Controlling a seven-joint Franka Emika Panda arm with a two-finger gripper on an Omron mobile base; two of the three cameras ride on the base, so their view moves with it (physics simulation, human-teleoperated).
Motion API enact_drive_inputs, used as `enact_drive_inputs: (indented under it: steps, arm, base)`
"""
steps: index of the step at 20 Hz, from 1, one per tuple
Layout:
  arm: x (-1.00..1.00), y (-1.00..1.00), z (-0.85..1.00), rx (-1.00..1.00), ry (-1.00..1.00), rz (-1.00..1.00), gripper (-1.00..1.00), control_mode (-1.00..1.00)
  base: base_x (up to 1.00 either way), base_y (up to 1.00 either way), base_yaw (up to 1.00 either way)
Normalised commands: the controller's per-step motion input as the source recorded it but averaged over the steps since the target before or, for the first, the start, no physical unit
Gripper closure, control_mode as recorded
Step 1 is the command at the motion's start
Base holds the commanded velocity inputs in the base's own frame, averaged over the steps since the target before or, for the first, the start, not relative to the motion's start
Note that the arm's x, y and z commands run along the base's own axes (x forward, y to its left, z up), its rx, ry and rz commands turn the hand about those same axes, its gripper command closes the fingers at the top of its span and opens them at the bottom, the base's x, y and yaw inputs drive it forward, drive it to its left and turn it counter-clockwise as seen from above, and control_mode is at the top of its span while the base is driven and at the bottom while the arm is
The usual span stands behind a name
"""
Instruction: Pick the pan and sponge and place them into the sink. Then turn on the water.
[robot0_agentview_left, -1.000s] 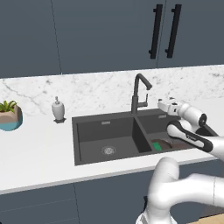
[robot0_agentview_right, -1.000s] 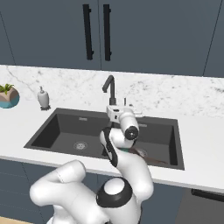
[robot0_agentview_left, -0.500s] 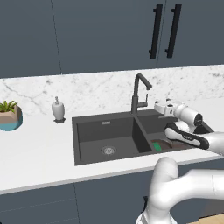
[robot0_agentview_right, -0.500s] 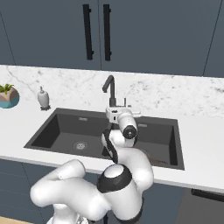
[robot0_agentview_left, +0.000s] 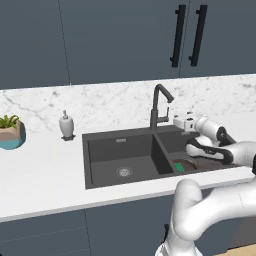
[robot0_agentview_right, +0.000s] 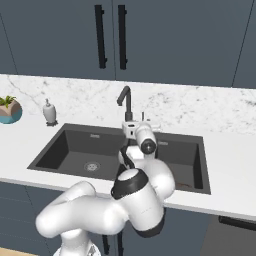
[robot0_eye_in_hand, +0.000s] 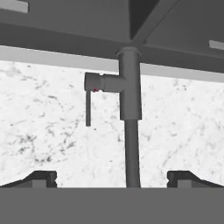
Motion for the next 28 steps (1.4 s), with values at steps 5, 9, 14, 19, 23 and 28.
enact_drive_inputs:
  steps: [5,9,14,19,23,28]
  arm:
    - [0.40,0.00,-0.20,-0.02,0.00,-0.03,-1.00,-1.00]
    - [0.33,0.00,-0.25,0.00,0.00,-0.03,-1.00,-1.00]
    - [0.08,0.00,-0.17,0.00,0.00,-0.01,-1.00,-1.00]
    - [0.18,0.00,-0.18,0.00,0.00,0.00,-1.00,-1.00]
    - [0.34,0.00,-0.03,0.00,0.00,0.00,-1.00,-1.00]
    - [0.37,-0.06,0.00,0.00,0.00,0.00,-1.00,-1.00]
  base:
    - [0.00,0.00,0.00]
    - [0.00,0.00,0.00]
    - [0.00,0.00,0.00]
    - [0.00,0.00,0.00]
    - [0.00,0.00,0.00]
    - [0.00,0.00,0.00]
